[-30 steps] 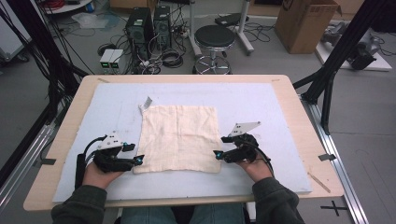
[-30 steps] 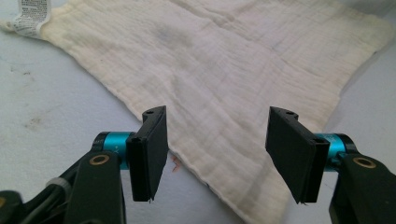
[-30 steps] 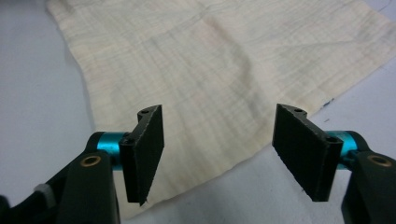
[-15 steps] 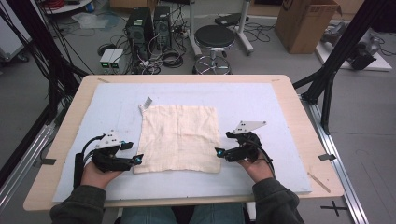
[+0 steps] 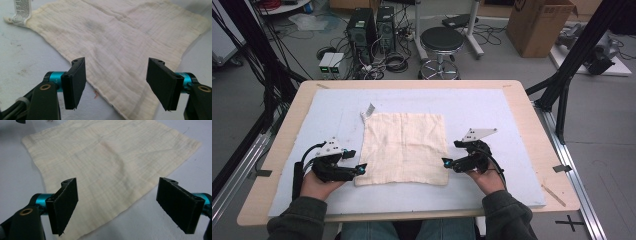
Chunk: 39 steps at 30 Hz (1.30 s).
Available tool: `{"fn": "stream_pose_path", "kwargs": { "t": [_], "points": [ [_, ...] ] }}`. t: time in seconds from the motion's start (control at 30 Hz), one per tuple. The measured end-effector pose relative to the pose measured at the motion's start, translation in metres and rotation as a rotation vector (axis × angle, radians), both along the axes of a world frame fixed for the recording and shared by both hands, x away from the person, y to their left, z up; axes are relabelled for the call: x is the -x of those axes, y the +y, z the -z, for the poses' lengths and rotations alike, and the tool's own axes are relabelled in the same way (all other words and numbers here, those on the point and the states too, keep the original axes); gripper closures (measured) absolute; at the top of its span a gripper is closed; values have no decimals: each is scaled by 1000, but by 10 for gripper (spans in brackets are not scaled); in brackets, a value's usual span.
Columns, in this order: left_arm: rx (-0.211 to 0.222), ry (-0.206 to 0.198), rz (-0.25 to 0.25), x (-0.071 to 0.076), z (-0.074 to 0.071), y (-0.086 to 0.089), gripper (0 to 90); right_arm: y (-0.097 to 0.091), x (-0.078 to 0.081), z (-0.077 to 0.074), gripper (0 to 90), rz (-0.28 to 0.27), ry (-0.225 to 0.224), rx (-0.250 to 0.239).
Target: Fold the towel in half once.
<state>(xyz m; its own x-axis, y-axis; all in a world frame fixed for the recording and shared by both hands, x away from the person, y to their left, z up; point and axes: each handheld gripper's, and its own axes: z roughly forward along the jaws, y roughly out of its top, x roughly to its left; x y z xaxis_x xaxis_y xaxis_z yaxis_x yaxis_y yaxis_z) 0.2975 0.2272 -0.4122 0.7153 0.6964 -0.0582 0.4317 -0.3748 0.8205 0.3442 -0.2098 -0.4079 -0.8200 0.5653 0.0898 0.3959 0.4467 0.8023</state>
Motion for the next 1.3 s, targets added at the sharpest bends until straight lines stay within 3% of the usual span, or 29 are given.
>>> {"fn": "stream_pose_path", "kwargs": {
  "t": [0.37, 0.67, 0.83, 1.07, 1.3],
  "points": [
    [8, 11, 6, -4, -3, 1, 326, 0, -4, -3, 157, 6, -4, 3],
    [13, 5, 19, -8, -16, 3, 327, 4, -10, -12, 127, -7, 17, 12],
    [33, 22, 8, -15, -20, 6, 326, 8, -16, -23, 126, -23, 11, 21],
    [33, 10, 20, -27, -38, 3, 326, 9, -30, -41, 122, -27, 22, 4],
    [35, 7, 23, -46, -54, 1, 329, 8, -48, -62, 121, -11, -11, 2]
  ]
}}
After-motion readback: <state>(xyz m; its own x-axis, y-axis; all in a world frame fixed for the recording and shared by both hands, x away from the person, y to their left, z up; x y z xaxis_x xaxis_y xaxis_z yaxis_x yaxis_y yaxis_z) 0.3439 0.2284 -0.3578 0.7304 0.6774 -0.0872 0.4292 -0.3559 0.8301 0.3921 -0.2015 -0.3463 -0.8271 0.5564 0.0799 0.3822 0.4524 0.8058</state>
